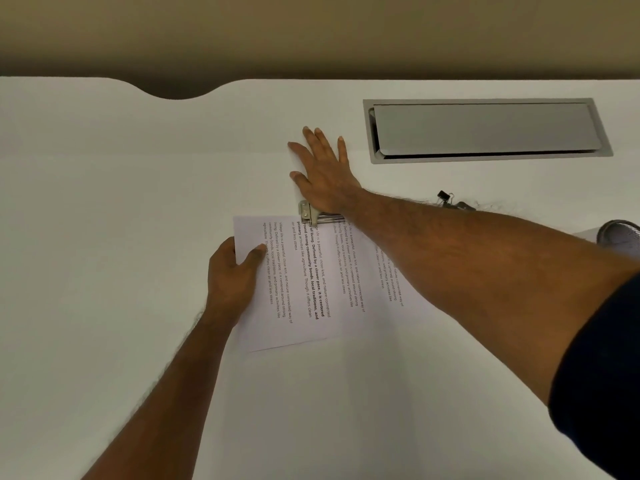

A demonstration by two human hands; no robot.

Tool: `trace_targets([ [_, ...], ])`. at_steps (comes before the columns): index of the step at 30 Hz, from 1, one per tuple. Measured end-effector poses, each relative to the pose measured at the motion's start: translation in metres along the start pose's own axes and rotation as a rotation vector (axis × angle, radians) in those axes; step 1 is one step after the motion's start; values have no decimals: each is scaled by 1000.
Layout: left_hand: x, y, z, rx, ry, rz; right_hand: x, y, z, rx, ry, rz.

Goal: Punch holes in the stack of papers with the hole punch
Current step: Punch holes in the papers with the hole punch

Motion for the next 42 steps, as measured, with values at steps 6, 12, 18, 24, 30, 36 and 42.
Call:
trace_targets([
  [6, 1, -1, -1, 5, -11, -18, -1, 0, 0, 5, 10, 13],
  [12, -1, -2, 0, 20, -21, -10, 0, -2, -2, 14, 13, 15],
  [18, -2, -1, -1, 12, -7, 13, 0, -7, -13, 52, 137, 50],
  [24, -2, 0, 0, 23, 25, 40, 1, -18, -30, -49, 187, 38],
  [30, -6, 1, 0, 42, 51, 76, -7, -49, -63, -273, 243, 2],
  [36, -8, -4, 0, 53, 44, 75, -51, -93, -77, -337, 353, 78],
  [42, -11, -7, 0, 82, 39, 71, -112, -163, -62, -247, 445, 309],
])
Point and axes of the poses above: each hand's wrist, its own y-axis towards the middle knuckle, its own z-axis out of the palm, x = y × z, the point moved 10 cm from there along y, towards the middle knuckle, and after that the axes turned 10 degrees about z, right-handed, at the moved point
